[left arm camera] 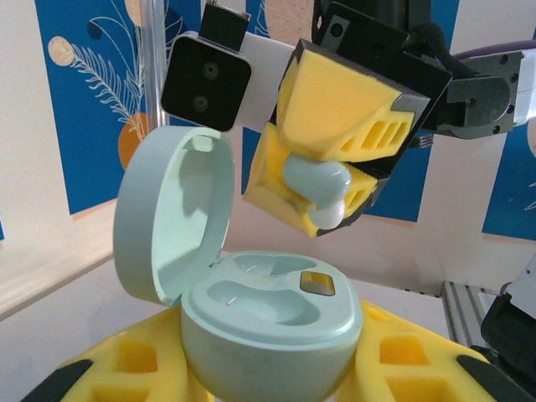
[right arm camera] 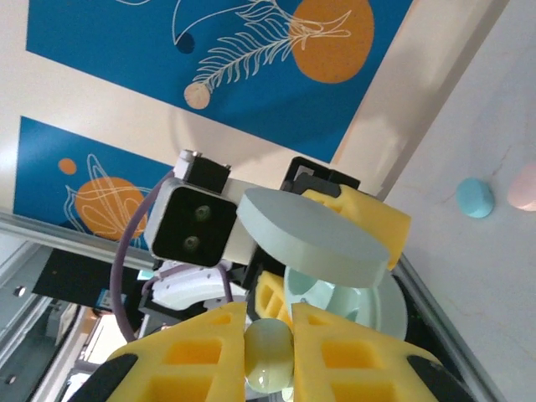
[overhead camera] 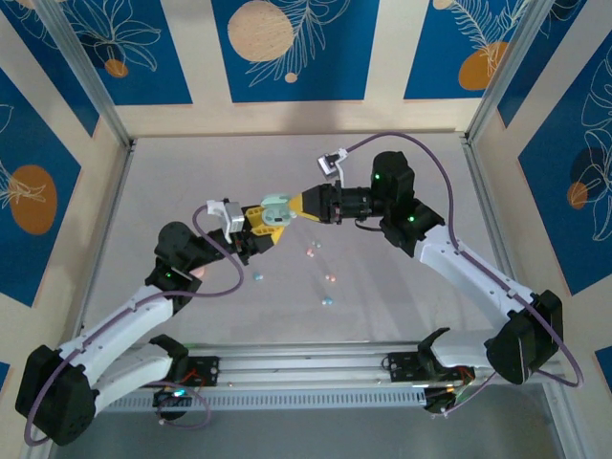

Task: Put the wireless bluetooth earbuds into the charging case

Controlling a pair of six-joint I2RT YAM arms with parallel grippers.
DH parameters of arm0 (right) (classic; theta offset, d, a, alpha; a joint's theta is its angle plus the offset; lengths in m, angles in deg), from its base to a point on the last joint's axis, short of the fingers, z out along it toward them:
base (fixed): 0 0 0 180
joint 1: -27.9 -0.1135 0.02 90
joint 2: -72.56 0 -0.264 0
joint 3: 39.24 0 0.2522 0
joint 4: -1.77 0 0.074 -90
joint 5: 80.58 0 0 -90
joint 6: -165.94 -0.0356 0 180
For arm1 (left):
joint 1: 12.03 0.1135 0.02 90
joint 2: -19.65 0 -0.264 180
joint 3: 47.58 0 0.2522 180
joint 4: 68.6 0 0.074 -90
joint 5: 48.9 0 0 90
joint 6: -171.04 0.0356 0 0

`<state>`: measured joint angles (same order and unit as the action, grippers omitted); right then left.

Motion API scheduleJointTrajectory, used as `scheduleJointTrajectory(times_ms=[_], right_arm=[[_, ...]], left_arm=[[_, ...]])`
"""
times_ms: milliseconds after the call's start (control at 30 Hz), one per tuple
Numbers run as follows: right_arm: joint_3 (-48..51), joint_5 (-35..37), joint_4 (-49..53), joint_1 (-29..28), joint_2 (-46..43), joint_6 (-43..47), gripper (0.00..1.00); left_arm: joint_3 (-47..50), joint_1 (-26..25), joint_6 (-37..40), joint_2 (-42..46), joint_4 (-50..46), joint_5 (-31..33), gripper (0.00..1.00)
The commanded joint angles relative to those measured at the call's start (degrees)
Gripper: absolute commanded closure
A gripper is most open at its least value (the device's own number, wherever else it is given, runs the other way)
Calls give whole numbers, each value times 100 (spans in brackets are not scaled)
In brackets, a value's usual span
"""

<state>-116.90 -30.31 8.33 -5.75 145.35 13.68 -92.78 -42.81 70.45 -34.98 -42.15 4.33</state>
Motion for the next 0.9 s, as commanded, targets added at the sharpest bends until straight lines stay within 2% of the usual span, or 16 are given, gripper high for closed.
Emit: scheduleJointTrajectory(times_ms=[0, 600, 867], right_arm=[[-184, 371, 206, -80, -117, 376, 81], [-294, 540, 277, -256, -64, 529, 81], [-364, 923, 712, -408, -74, 1009, 81]], left_arm=[[-108, -72, -21, -26, 365, -181, 68], [-158, -134, -44, -171, 435, -113, 68], [-139, -140, -104, -182, 544, -93, 68]])
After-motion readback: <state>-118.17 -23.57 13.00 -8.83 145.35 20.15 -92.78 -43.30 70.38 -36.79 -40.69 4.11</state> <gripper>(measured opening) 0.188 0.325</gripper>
